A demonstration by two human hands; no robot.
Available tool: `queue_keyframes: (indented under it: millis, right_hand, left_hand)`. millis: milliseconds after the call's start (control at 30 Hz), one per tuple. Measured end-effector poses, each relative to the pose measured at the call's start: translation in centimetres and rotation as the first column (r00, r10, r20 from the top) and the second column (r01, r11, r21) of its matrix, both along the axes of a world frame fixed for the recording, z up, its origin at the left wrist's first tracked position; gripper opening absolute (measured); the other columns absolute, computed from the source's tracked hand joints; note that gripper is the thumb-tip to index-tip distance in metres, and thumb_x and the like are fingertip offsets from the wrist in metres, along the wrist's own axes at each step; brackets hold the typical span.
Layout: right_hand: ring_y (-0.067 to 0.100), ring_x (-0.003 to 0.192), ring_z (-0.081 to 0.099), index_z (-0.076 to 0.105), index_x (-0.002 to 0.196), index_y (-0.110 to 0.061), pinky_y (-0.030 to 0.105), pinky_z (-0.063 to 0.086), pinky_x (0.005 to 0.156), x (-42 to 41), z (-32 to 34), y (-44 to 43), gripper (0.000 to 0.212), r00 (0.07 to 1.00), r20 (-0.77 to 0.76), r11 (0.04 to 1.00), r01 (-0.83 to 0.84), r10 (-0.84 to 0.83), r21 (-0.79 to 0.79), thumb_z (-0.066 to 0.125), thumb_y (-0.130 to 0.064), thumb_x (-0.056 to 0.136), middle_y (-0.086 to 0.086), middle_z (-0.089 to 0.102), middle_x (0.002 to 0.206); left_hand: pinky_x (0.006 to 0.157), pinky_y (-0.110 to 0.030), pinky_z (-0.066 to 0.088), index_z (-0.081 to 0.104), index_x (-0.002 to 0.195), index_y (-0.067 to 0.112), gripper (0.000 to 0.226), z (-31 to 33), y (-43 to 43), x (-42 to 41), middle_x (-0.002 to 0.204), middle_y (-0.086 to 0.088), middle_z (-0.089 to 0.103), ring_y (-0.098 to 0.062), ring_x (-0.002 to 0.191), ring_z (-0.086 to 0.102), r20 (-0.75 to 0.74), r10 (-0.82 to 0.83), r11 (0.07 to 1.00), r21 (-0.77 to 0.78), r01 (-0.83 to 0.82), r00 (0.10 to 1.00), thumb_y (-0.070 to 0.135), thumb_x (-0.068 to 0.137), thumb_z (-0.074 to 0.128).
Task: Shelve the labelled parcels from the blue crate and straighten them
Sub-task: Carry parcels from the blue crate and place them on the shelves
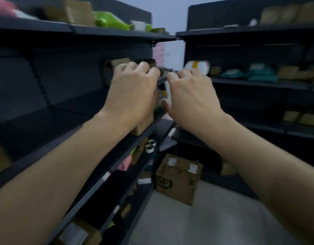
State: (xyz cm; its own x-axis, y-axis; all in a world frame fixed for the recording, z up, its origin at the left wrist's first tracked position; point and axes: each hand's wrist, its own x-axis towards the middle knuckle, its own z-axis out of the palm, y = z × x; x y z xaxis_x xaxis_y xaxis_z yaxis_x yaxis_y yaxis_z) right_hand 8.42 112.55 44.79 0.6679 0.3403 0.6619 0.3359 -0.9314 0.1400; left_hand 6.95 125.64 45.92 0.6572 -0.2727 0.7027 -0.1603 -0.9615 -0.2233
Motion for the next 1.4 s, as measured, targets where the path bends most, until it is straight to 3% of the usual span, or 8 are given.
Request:
queue_keyframes:
  millis: [133,300,433,600,833,967,1100,1400]
  right_hand:
    - [0.035,0.117,0.047,0.050,0.125,-0.009,0.044,0.039,0.093,0.6,-0.4,-12.3,0.040,0.971,-0.010,0.971,0.239,-0.239,-0.008,0.055,-0.030,0.092,0.014,0.055,0.124]
    - [0.035,0.121,0.045,0.049,0.128,-0.010,0.045,0.037,0.099,-0.6,-1.1,-27.5,0.043,0.854,-0.061,0.856,0.517,-0.516,-0.016,0.055,-0.032,0.092,0.015,0.053,0.127]
    - [0.035,0.122,0.044,0.049,0.125,-0.010,0.046,0.035,0.102,-3.8,-1.2,-38.5,0.042,0.692,-0.091,0.696,0.718,-0.716,-0.016,0.058,-0.031,0.091,0.016,0.053,0.127]
    - [0.037,0.123,0.042,0.049,0.125,-0.010,0.047,0.035,0.101,-8.2,-2.2,-49.5,0.043,0.426,-0.164,0.430,0.903,-0.890,0.013,0.058,-0.032,0.090,0.017,0.051,0.129]
    - [0.038,0.117,0.047,0.054,0.121,-0.009,0.045,0.038,0.094,-10.9,-4.1,-61.5,0.042,0.055,-0.225,0.052,0.998,-0.973,0.019,0.056,-0.036,0.090,0.018,0.056,0.122]
    - [0.039,0.113,0.050,0.054,0.121,-0.008,0.046,0.042,0.089,-10.8,-5.2,-67.7,0.042,-0.109,-0.249,-0.121,0.992,-0.962,0.035,0.055,-0.038,0.091,0.018,0.058,0.118]
    - [0.038,0.113,0.050,0.053,0.125,-0.009,0.046,0.043,0.089,-9.6,-6.5,-73.0,0.043,-0.187,-0.273,-0.210,0.976,-0.944,0.056,0.055,-0.035,0.091,0.018,0.058,0.120]
    - [0.034,0.111,0.051,0.052,0.127,-0.008,0.043,0.043,0.087,-12.3,-11.6,-83.8,0.046,-0.308,-0.397,-0.353,0.935,-0.865,0.044,0.055,-0.038,0.092,0.016,0.059,0.119]
  left_hand:
    - [0.090,-0.045,0.037,0.061,0.112,0.009,0.028,-0.5,-12.6,3.2,0.109,-0.015,0.063,-0.036,0.105,0.055,0.018,-0.219,0.975,-0.024,0.219,0.976,0.019,0.087,0.053]
    - [0.093,-0.045,0.037,0.060,0.115,0.007,0.029,-1.8,-28.8,5.6,0.112,-0.015,0.062,-0.036,0.106,0.055,0.010,-0.462,0.886,-0.043,0.462,0.887,0.018,0.089,0.051]
    - [0.094,-0.044,0.037,0.058,0.119,0.009,0.031,-2.7,-41.5,6.0,0.114,-0.013,0.062,-0.033,0.108,0.055,-0.011,-0.661,0.750,-0.044,0.660,0.751,0.022,0.092,0.050]
    - [0.098,-0.043,0.038,0.057,0.121,0.010,0.032,-3.7,-55.3,4.4,0.118,-0.012,0.062,-0.030,0.112,0.055,-0.035,-0.860,0.510,-0.041,0.859,0.509,0.023,0.092,0.051]
    - [0.098,-0.042,0.038,0.057,0.120,0.012,0.032,-5.9,-70.4,4.1,0.118,-0.009,0.061,-0.029,0.111,0.054,-0.111,-0.970,0.222,-0.054,0.974,0.215,0.024,0.093,0.044]
    - [0.096,-0.042,0.040,0.058,0.122,0.012,0.033,-6.8,-77.8,5.5,0.119,-0.009,0.062,-0.029,0.110,0.054,-0.148,-0.986,0.094,-0.083,0.992,0.081,0.025,0.093,0.047]
    - [0.090,-0.042,0.040,0.058,0.121,0.011,0.033,-8.1,-84.6,6.8,0.117,-0.011,0.063,-0.031,0.108,0.056,-0.183,-0.983,0.002,-0.103,0.995,-0.017,0.024,0.093,0.049]
    - [0.096,-0.041,0.038,0.052,0.128,0.011,0.038,-12.8,-98.3,5.7,0.122,-0.010,0.061,-0.030,0.112,0.054,-0.323,-0.925,-0.134,-0.211,0.968,-0.199,0.025,0.093,0.051]
